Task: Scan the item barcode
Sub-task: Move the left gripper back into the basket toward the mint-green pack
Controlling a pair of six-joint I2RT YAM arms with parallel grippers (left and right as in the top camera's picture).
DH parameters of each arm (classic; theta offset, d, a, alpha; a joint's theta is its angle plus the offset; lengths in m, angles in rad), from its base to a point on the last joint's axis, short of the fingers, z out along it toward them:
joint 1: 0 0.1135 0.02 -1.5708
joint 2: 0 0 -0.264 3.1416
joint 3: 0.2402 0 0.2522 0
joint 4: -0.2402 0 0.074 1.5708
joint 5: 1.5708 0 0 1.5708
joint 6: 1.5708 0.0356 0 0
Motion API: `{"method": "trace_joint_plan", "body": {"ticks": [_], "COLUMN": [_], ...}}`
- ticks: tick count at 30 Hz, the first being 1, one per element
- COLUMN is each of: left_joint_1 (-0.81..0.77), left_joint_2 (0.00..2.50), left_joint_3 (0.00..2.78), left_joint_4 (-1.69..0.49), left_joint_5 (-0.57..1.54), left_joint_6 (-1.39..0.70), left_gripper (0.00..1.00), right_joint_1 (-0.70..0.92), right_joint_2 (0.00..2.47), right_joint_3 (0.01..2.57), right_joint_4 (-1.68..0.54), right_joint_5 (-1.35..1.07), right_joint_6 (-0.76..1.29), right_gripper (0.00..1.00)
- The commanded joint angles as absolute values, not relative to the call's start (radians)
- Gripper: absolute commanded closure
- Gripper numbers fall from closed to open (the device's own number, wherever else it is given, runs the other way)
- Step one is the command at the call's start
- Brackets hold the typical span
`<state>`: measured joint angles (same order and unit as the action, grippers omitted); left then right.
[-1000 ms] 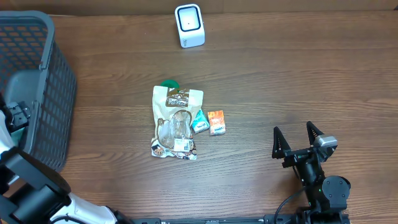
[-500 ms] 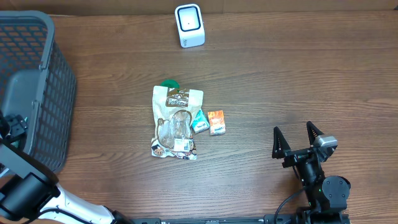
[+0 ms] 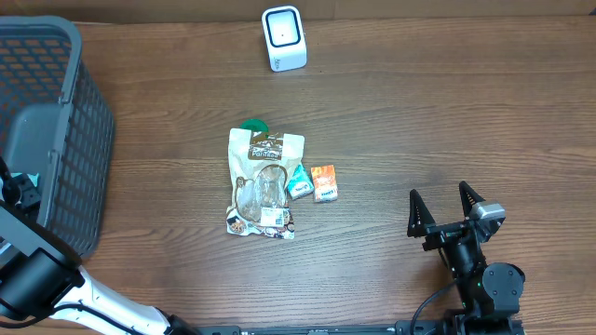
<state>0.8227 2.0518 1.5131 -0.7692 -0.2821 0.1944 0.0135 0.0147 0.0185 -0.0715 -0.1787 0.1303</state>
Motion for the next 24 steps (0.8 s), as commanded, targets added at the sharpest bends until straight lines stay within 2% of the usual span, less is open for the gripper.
{"method": "trace_joint_plan", "body": {"ticks": [1, 3, 7, 8, 9, 17, 24], "left_joint_1": [0.825, 0.824, 0.810, 0.806, 0.802, 0.749, 0.693], "left_joint_2": [2.091, 2.091, 2.091, 2.091, 2.091, 2.060, 1.898], "left_joint_3": [1.506, 1.506, 1.506, 1.506, 1.506, 1.515, 1.548], "left_joint_4": [-0.754, -0.747, -0.748, -0.750, -0.751, -0.776, -0.797], "left_joint_5": [-0.280, -0.279, -0.269, -0.269, -0.269, -0.269, -0.269], "left_joint_6": [0.202, 0.201, 0.198, 0.198, 0.198, 0.175, 0.083], "left_gripper": [0.49, 0.57, 0.81, 0.92, 0.96, 0.96, 0.96], "right_joint_1": [0.011, 0.011, 0.011, 0.011, 0.011, 0.011, 0.011], "right_joint_2": [0.003, 0.003, 0.003, 0.003, 0.003, 0.003, 0.003], "right_joint_3": [0.008, 0.008, 0.008, 0.008, 0.008, 0.008, 0.008], "right_joint_4": [-0.065, -0.065, -0.065, -0.065, -0.065, -0.065, -0.065], "right_joint_5": [-0.174, -0.174, -0.174, -0.174, -0.174, -0.174, -0.174], "right_joint_6": [0.126, 0.126, 0.126, 0.126, 0.126, 0.126, 0.126], "right_gripper": [0.00, 0.00, 0.00, 0.00, 0.00, 0.00, 0.00]}}
